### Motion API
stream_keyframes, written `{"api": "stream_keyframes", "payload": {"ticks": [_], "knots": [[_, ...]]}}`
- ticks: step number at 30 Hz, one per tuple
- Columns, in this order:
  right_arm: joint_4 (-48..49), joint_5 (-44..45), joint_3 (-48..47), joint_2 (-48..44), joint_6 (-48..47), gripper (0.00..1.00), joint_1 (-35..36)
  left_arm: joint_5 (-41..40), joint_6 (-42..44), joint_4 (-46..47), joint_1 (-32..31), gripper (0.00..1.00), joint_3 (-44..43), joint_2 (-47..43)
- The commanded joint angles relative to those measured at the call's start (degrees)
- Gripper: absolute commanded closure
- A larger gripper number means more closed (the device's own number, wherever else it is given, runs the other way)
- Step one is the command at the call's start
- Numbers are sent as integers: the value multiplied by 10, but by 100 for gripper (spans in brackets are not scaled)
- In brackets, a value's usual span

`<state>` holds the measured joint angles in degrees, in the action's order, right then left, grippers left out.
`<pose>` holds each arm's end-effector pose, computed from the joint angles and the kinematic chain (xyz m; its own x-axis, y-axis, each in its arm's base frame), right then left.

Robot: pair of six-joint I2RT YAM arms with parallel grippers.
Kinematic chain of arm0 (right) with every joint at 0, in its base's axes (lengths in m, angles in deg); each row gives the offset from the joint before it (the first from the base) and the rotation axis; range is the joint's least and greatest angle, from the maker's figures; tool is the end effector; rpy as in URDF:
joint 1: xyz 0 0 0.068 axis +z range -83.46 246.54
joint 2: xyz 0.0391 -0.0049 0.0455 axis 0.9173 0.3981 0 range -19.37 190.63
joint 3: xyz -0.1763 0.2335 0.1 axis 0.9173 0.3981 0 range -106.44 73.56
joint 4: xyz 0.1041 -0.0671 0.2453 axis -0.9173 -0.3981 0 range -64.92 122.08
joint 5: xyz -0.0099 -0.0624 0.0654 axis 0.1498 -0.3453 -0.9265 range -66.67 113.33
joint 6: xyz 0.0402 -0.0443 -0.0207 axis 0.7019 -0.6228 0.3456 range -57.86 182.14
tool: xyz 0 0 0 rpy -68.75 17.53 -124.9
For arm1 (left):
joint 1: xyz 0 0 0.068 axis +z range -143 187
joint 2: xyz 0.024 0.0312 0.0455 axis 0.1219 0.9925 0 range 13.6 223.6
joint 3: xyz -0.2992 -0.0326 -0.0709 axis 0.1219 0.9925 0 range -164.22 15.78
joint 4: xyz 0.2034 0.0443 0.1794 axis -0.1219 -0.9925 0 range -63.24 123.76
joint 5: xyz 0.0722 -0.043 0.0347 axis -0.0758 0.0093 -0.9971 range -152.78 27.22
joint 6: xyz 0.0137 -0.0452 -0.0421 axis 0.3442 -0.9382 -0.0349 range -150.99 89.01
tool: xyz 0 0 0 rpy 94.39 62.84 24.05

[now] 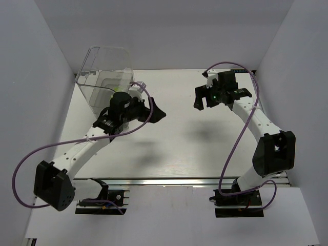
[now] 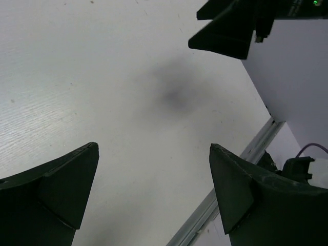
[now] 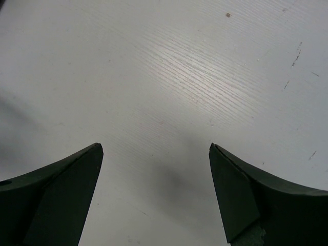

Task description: Sort the legos into containers by color

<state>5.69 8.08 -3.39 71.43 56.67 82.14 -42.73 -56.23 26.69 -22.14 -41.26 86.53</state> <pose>0.3651 0.1152 0.3330 -0.5762 -0.2564 -0.7761 -0.5100 0.8547 0.0963 0.2604 -0.1643 0.3416 -0.6208 -0.1125 -0.7758 0.5180 0.6840 -0.5137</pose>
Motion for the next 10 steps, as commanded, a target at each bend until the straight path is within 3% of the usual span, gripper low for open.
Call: {"api": "stream_keyframes", "payload": {"ticks": [1, 10], "knots": [[23, -11, -7, -29, 12, 11, -4, 24, -26, 41, 1, 2, 43, -80], [30, -51, 15, -48, 9, 11, -5, 11, -48, 31, 1, 2, 107, -174]]}}
